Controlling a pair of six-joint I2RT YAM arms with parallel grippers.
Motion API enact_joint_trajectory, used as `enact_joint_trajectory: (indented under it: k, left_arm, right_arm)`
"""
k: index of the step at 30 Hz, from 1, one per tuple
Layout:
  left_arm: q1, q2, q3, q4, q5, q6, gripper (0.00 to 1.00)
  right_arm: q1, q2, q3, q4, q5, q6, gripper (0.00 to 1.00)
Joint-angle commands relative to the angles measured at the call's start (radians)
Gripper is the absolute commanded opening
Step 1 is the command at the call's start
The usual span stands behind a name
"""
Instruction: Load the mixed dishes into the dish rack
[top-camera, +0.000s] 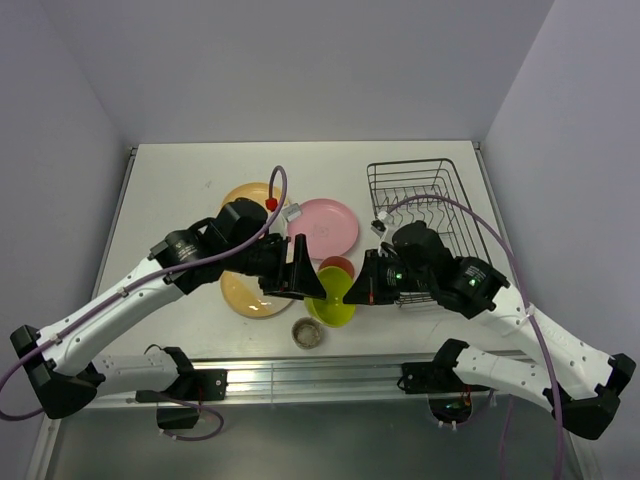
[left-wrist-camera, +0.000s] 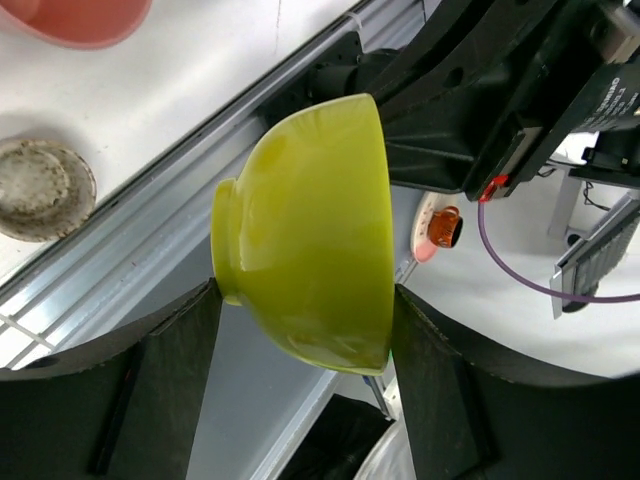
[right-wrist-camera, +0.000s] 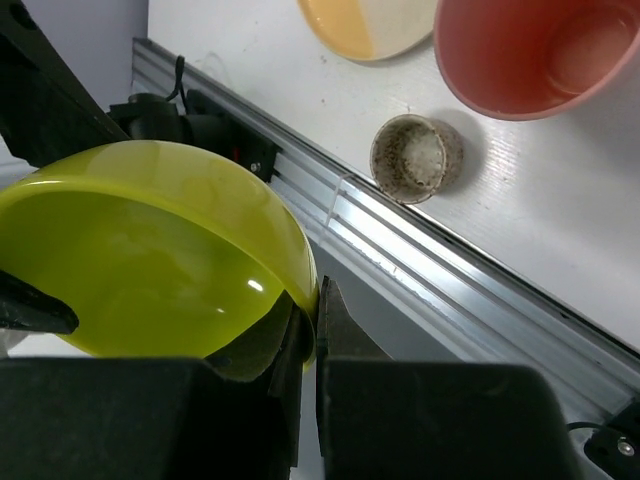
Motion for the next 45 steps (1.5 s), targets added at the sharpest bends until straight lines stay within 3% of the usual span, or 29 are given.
enact_joint_trajectory:
  k: [1,9,12,15,18,20,26,27,28,30,31,33,34,37,42,45]
  left_arm:
    - [-0.006,-0.031,-0.023,0.133,0.098,-0.031,0.66]
    - [-0.013,-0.005,-0.005,0.150,0.113,-0.049,0.65]
    - [-0.014,0.006,0.009,0.101,0.096,-0.031,0.72]
    - [-0.014,0.014,0.024,0.064,0.076,-0.019,0.88]
    - [-0.014,0.029,0.035,0.038,0.061,-0.002,0.93]
    - [-0.014,0.032,0.035,0.035,0.066,0.000,0.87]
    - [-0.014,0.031,0.029,0.043,0.061,-0.003,0.49]
    - [-0.016,0.029,0.029,0.044,0.061,-0.003,0.40]
    - [-0.014,0.029,0.027,0.046,0.061,-0.002,0.23]
    - [-0.014,0.029,0.023,0.054,0.066,-0.006,0.05]
    - [-0.014,0.027,0.023,0.055,0.070,-0.011,0.00]
    - [-0.014,0.026,0.021,0.063,0.072,-0.014,0.00]
    - [-0.014,0.023,0.023,0.063,0.066,-0.017,0.00]
    - [-0.014,0.012,0.033,0.052,0.050,-0.014,0.00]
    - [-0.010,0.000,0.050,0.040,0.023,0.000,0.00]
    - [0.006,-0.003,0.053,0.031,0.035,0.010,0.00]
  right_arm:
    - [-0.008,0.011,0.032,0.100,-0.065,-0.037,0.00]
    - [-0.008,0.024,0.060,0.114,-0.074,-0.044,0.00]
    - [-0.008,0.016,0.080,0.102,-0.059,-0.040,0.00]
    - [-0.010,0.013,0.095,0.089,-0.060,-0.035,0.00]
    - [-0.008,0.008,0.098,0.088,-0.070,-0.031,0.00]
    - [-0.008,0.005,0.094,0.088,-0.070,-0.028,0.00]
    - [-0.008,0.014,0.074,0.105,-0.079,-0.021,0.00]
    - [-0.008,0.016,0.071,0.112,-0.085,-0.018,0.00]
    - [-0.008,0.019,0.069,0.114,-0.086,-0.020,0.00]
    - [-0.008,0.027,0.063,0.115,-0.082,-0.029,0.00]
    - [-0.008,0.030,0.063,0.117,-0.080,-0.032,0.02]
    - [-0.008,0.039,0.063,0.120,-0.079,-0.044,0.14]
    - [-0.008,0.044,0.064,0.118,-0.079,-0.049,0.30]
    - [-0.008,0.059,0.081,0.114,-0.080,-0.060,0.55]
    - [-0.013,0.067,0.123,0.114,-0.106,-0.057,0.75]
    - [-0.030,0.062,0.137,0.115,-0.128,-0.060,0.81]
